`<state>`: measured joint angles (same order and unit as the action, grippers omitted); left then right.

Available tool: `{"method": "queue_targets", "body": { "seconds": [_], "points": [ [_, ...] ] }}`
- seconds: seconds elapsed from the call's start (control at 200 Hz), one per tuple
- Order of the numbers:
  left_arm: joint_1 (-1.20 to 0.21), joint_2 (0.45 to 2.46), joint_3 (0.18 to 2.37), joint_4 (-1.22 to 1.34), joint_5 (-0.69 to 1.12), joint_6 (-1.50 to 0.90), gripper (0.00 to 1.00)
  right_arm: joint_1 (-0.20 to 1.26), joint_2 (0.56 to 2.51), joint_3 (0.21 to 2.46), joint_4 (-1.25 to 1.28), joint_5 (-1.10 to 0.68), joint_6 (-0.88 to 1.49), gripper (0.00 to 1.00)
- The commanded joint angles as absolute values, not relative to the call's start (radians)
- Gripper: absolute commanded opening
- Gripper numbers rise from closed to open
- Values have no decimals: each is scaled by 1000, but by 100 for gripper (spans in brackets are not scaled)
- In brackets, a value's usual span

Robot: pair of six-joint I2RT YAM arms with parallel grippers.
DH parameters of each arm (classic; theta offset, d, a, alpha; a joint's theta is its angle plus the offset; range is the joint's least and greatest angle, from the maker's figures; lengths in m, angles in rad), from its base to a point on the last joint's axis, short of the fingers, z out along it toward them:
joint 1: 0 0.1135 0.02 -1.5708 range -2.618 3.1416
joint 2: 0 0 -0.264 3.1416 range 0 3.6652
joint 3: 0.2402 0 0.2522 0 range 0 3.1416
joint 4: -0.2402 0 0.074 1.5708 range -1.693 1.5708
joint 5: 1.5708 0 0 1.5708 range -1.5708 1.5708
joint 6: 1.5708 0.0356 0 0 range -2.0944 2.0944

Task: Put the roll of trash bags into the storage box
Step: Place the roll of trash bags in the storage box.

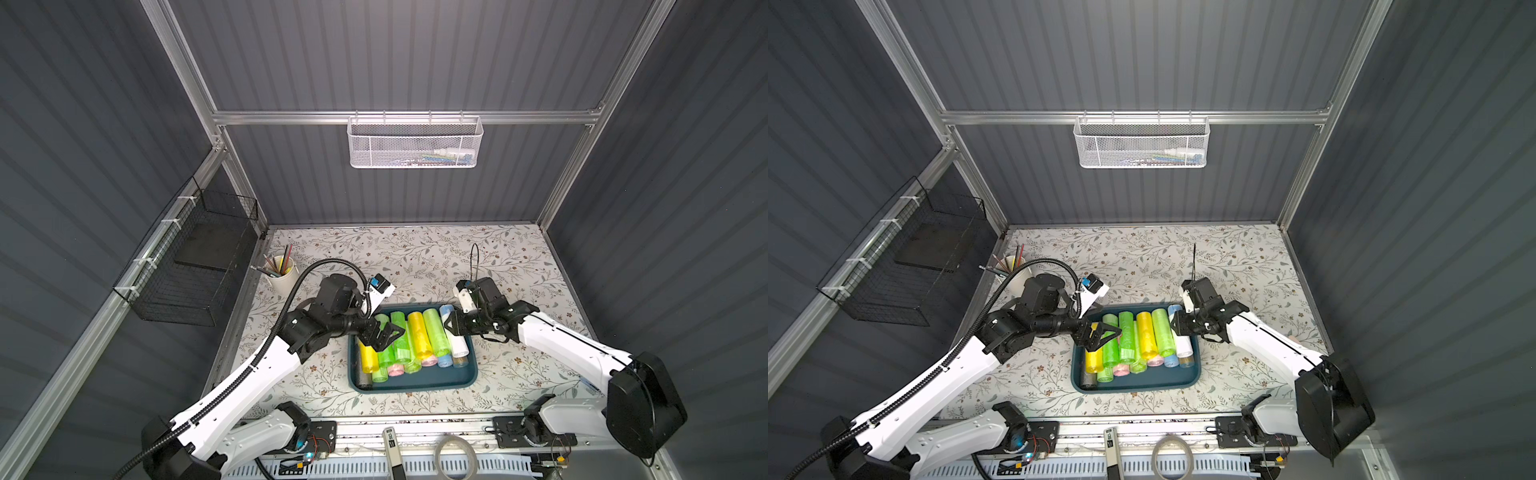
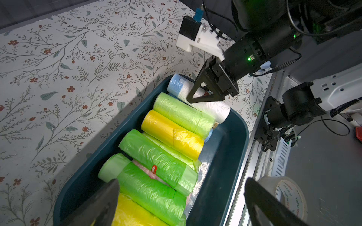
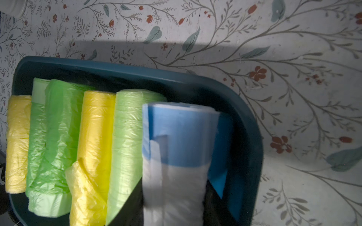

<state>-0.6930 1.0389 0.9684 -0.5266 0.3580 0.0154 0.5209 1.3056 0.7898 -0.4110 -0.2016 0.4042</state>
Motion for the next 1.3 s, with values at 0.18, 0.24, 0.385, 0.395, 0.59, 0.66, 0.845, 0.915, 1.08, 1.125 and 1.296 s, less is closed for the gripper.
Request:
{"method": "queue_targets", "body": {
  "seconds": [0.18, 0.24, 0.385, 0.395, 0.59, 0.66, 0.845, 0.915, 1.08, 1.125, 1.296],
  "points": [
    [-693, 1042, 969, -534, 379, 31, 100, 537, 1332, 782, -357, -199, 413, 41],
    [-692, 1042, 969, -535, 379, 31, 100, 538, 1339, 785, -356, -194, 413, 41],
    [-693, 1046, 970, -534, 381, 31, 100, 540, 1357, 788, -350, -190, 410, 41],
    [-692, 1046, 970, -534, 380, 31, 100, 540, 1359, 788, -350, -190, 411, 41],
    [-692, 1058, 972, -538, 386, 31, 100, 541, 1370, 791, -345, -192, 414, 41],
    [-692, 1059, 975, -540, 387, 31, 100, 542, 1371, 792, -345, -189, 413, 41],
    [-692, 1059, 971, -540, 387, 32, 100, 543, 1382, 793, -342, -194, 413, 42],
    [-694, 1058, 971, -539, 387, 32, 100, 543, 1385, 797, -344, -193, 411, 42],
    [-692, 1056, 971, -539, 388, 32, 100, 544, 1390, 799, -344, -195, 412, 42],
    [-692, 1056, 972, -539, 387, 31, 100, 544, 1392, 798, -344, -192, 412, 42],
    [-692, 1053, 971, -539, 387, 32, 100, 545, 1391, 793, -342, -191, 412, 43]
  ]
}}
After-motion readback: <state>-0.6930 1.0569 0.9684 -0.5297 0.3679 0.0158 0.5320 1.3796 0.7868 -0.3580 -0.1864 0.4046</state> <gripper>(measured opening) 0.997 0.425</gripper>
